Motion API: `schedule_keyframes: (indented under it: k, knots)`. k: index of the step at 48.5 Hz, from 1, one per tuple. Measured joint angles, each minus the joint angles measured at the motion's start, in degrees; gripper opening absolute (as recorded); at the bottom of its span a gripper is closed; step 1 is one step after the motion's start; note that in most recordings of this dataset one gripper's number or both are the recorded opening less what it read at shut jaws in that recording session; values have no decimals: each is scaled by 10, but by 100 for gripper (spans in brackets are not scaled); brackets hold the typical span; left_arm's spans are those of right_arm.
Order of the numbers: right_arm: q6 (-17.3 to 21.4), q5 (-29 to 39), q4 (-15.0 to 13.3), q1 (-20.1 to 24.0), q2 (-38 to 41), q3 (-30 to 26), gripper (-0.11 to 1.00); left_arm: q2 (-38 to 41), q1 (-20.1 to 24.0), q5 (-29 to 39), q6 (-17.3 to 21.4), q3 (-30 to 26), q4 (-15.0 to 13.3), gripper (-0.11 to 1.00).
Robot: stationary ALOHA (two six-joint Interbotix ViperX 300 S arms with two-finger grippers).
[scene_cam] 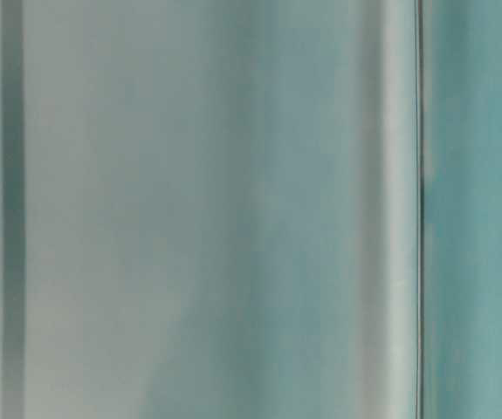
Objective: Insert the USB cable into the female connector supported by the left arm.
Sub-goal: 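Move left gripper toward the white clamp and right gripper toward the USB plug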
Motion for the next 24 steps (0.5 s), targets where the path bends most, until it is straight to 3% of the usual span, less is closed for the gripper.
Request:
schedule_keyframes:
  k: [4, 9, 24]
  knots:
    - [0, 1, 0, -1, 1, 1, 0, 2, -1, 8, 0, 5, -3, 5]
    - [8, 11, -1, -2, 4, 2, 0, 11, -4, 35, 0, 5, -4, 1]
    - [33, 113, -1, -3, 76, -15, 0, 101, -10, 156, 1, -28, -4, 1]
